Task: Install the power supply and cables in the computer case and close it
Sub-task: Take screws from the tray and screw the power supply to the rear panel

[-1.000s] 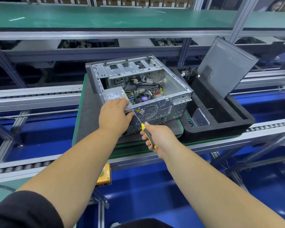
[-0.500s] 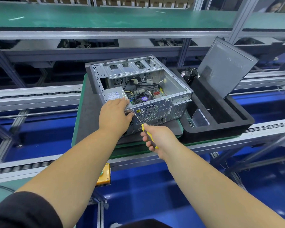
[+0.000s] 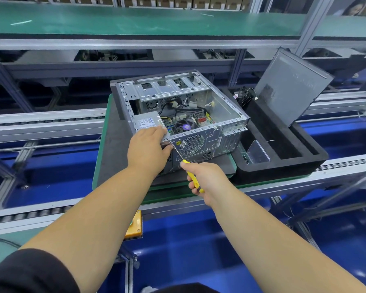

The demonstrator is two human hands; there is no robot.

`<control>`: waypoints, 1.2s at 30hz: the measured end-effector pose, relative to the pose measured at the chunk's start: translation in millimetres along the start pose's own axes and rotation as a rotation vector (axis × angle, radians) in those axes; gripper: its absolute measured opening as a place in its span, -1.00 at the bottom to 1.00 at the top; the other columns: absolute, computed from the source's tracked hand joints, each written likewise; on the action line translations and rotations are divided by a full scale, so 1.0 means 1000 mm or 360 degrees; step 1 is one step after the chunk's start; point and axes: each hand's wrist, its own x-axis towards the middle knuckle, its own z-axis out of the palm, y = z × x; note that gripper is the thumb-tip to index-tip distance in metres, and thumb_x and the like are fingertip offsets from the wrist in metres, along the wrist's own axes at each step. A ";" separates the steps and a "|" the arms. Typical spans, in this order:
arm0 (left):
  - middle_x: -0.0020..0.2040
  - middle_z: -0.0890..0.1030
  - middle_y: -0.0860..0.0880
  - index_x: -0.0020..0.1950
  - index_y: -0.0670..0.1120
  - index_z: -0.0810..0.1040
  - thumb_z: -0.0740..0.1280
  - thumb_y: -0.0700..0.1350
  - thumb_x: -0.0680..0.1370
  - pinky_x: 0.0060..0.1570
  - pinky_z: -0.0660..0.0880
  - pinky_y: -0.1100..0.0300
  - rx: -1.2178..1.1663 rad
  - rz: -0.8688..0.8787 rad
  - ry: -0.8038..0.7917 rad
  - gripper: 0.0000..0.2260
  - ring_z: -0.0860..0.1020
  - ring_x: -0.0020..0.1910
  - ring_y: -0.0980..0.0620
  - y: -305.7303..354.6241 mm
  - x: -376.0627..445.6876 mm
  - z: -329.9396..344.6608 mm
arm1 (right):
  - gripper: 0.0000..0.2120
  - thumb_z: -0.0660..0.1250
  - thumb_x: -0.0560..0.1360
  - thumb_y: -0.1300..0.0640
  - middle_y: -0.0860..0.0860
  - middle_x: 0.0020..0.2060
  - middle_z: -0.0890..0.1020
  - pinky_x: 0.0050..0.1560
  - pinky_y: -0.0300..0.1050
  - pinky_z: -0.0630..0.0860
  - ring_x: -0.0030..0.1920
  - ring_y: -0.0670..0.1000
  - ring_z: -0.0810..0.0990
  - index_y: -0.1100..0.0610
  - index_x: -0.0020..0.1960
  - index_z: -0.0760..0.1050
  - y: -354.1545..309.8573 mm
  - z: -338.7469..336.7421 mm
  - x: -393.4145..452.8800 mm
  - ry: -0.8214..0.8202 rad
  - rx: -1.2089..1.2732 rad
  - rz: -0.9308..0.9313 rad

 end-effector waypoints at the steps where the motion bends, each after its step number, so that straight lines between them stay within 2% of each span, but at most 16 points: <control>1: 0.19 0.60 -0.03 0.31 -0.06 0.53 0.40 0.06 0.50 0.21 0.36 0.03 0.0001 0.0001 -0.0001 -0.59 0.49 0.19 -0.12 0.000 0.000 0.000 | -0.73 0.42 0.51 -0.05 0.04 -0.30 0.53 -0.48 -0.25 0.38 -0.44 -0.06 0.44 0.17 -0.10 0.52 -0.001 0.000 -0.001 -0.0011 -0.0026 -0.0009; 3: 0.19 0.60 -0.02 0.30 -0.05 0.53 0.39 0.06 0.50 0.21 0.35 0.04 0.0007 0.0002 -0.0005 -0.60 0.48 0.19 -0.11 0.000 0.000 0.000 | -0.68 0.30 0.59 -0.09 0.01 -0.33 0.52 -0.48 -0.25 0.35 -0.46 -0.06 0.40 0.17 -0.11 0.55 -0.003 0.002 -0.004 -0.0050 -0.0068 -0.0004; 6: 0.19 0.60 -0.02 0.30 -0.05 0.53 0.39 0.06 0.50 0.20 0.35 0.05 0.0005 0.0000 0.0001 -0.60 0.48 0.19 -0.11 0.000 0.000 -0.001 | -0.58 0.12 0.67 -0.09 0.02 -0.34 0.46 -0.45 -0.25 0.28 -0.43 -0.06 0.33 0.20 -0.01 0.60 -0.005 0.003 -0.005 -0.0079 -0.0098 0.0039; 8: 0.19 0.59 -0.02 0.30 -0.05 0.52 0.39 0.06 0.51 0.21 0.34 0.06 0.0009 0.0004 -0.0004 -0.60 0.48 0.20 -0.11 0.000 0.000 -0.001 | -0.53 0.07 0.68 -0.10 0.02 -0.34 0.44 -0.46 -0.27 0.25 -0.43 -0.07 0.30 0.22 0.04 0.60 -0.004 0.002 -0.003 -0.0120 -0.0023 0.0088; 10: 0.20 0.59 -0.02 0.31 -0.05 0.51 0.38 0.07 0.51 0.21 0.33 0.07 0.0017 0.0009 -0.0010 -0.59 0.48 0.21 -0.10 0.000 0.000 -0.001 | -0.58 0.13 0.66 -0.10 0.03 -0.35 0.43 -0.50 -0.30 0.25 -0.45 -0.09 0.30 0.21 0.01 0.59 -0.001 0.001 -0.003 -0.0167 0.0130 0.0126; 13: 0.22 0.58 0.00 0.33 -0.04 0.50 0.37 0.08 0.52 0.23 0.31 0.09 0.0025 0.0010 -0.0018 -0.59 0.47 0.22 -0.09 -0.001 0.000 0.000 | -0.75 0.44 0.51 0.01 0.04 -0.34 0.44 -0.53 -0.28 0.30 -0.49 -0.09 0.35 0.19 -0.01 0.53 0.005 0.002 -0.001 -0.0119 0.0231 0.0064; 15: 0.23 0.57 0.01 0.34 -0.03 0.49 0.36 0.09 0.52 0.24 0.31 0.09 0.0032 0.0007 -0.0028 -0.58 0.46 0.23 -0.08 -0.001 0.000 0.000 | -0.76 0.49 0.46 0.09 0.04 -0.34 0.46 -0.53 -0.27 0.33 -0.49 -0.09 0.39 0.20 -0.02 0.51 0.008 0.002 0.003 -0.0046 0.0199 0.0014; 19: 0.23 0.57 0.00 0.34 -0.03 0.49 0.36 0.10 0.52 0.24 0.32 0.07 0.0047 0.0008 -0.0026 -0.58 0.46 0.23 -0.08 -0.001 0.000 0.001 | -0.76 0.44 0.51 0.00 0.03 -0.35 0.57 -0.53 -0.28 0.38 -0.50 -0.09 0.43 0.18 -0.10 0.57 0.008 0.001 0.005 0.0025 0.0101 -0.0036; 24: 0.23 0.57 0.00 0.33 -0.03 0.50 0.37 0.10 0.52 0.25 0.32 0.07 0.0055 0.0008 -0.0016 -0.58 0.46 0.23 -0.08 0.000 0.000 0.000 | -0.51 0.14 0.66 -0.12 -0.01 -0.42 0.55 -0.56 -0.29 0.28 -0.51 -0.08 0.33 0.19 -0.20 0.61 0.003 0.004 0.007 -0.0001 0.0042 0.0085; 26: 0.24 0.57 0.01 0.34 -0.03 0.49 0.36 0.10 0.52 0.25 0.32 0.07 0.0058 0.0016 -0.0023 -0.57 0.46 0.23 -0.08 -0.001 0.001 0.000 | -0.54 0.19 0.63 -0.13 0.02 -0.39 0.53 -0.57 -0.30 0.27 -0.53 -0.09 0.32 0.21 -0.16 0.61 0.004 0.004 0.007 -0.0042 0.0145 0.0099; 28: 0.25 0.56 0.01 0.35 -0.03 0.49 0.36 0.10 0.52 0.26 0.32 0.08 0.0059 0.0026 -0.0028 -0.56 0.46 0.23 -0.08 -0.001 0.001 0.001 | -0.64 0.38 0.53 -0.12 0.05 -0.33 0.49 -0.56 -0.28 0.29 -0.51 -0.08 0.34 0.21 -0.05 0.58 0.006 0.003 0.006 -0.0060 0.0240 0.0075; 30: 0.26 0.56 0.01 0.35 -0.03 0.49 0.36 0.10 0.52 0.27 0.31 0.08 0.0063 0.0024 -0.0030 -0.56 0.46 0.24 -0.08 -0.001 0.001 0.002 | -0.70 0.50 0.45 -0.02 0.05 -0.31 0.45 -0.54 -0.27 0.31 -0.47 -0.07 0.35 0.18 -0.01 0.53 0.008 0.002 0.006 -0.0036 0.0225 0.0038; 33: 0.26 0.56 0.02 0.35 -0.02 0.49 0.36 0.10 0.52 0.27 0.30 0.09 0.0070 0.0009 -0.0024 -0.57 0.46 0.25 -0.07 -0.001 0.001 0.002 | -0.77 0.48 0.48 0.02 0.04 -0.33 0.48 -0.52 -0.27 0.32 -0.47 -0.07 0.37 0.16 -0.12 0.52 0.006 0.000 0.005 -0.0001 0.0169 -0.0001; 36: 0.25 0.56 0.01 0.35 -0.02 0.49 0.36 0.10 0.52 0.26 0.31 0.08 0.0069 0.0005 -0.0023 -0.57 0.46 0.24 -0.08 -0.001 0.001 0.003 | -0.67 0.36 0.55 -0.09 0.01 -0.39 0.57 -0.53 -0.28 0.33 -0.51 -0.07 0.39 0.17 -0.19 0.55 0.002 0.002 0.002 0.0004 0.0091 0.0006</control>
